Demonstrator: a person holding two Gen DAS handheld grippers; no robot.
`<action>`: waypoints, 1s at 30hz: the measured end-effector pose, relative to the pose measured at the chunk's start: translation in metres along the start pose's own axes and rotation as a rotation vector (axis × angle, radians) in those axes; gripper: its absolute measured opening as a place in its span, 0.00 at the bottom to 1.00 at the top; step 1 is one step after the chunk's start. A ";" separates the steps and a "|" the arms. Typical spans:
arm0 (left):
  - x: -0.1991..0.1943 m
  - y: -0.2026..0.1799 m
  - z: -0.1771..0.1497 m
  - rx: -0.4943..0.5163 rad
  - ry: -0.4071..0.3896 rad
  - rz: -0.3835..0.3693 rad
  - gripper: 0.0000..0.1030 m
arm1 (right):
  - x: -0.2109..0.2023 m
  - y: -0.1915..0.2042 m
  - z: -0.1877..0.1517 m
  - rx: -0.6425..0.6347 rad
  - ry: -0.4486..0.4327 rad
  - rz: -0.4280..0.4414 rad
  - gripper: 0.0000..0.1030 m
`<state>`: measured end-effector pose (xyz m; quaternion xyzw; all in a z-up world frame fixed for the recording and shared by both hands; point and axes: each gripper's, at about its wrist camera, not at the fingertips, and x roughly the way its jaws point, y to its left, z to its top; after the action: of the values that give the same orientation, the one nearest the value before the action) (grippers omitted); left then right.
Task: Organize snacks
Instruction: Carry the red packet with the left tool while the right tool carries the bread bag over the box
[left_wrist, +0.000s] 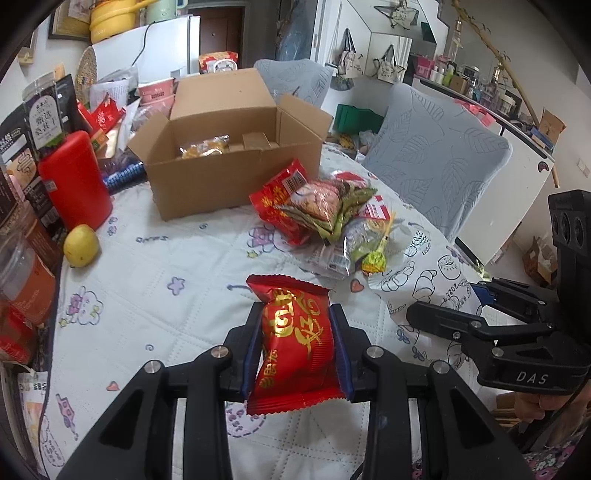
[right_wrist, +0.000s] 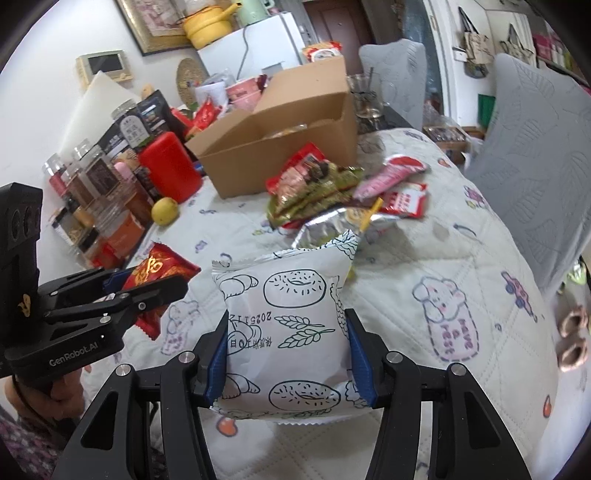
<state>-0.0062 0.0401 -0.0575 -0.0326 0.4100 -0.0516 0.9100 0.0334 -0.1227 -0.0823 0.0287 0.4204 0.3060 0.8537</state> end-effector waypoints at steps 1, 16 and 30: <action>-0.002 0.001 0.001 -0.002 -0.007 0.004 0.33 | -0.001 0.003 0.003 -0.006 -0.005 0.010 0.53; -0.034 0.013 0.040 0.000 -0.153 0.054 0.33 | -0.007 0.034 0.057 -0.124 -0.071 0.122 0.53; -0.044 0.022 0.088 0.019 -0.258 0.043 0.33 | -0.018 0.044 0.105 -0.192 -0.173 0.118 0.53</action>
<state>0.0320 0.0687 0.0308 -0.0217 0.2897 -0.0311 0.9564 0.0811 -0.0751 0.0113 -0.0022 0.3118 0.3910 0.8660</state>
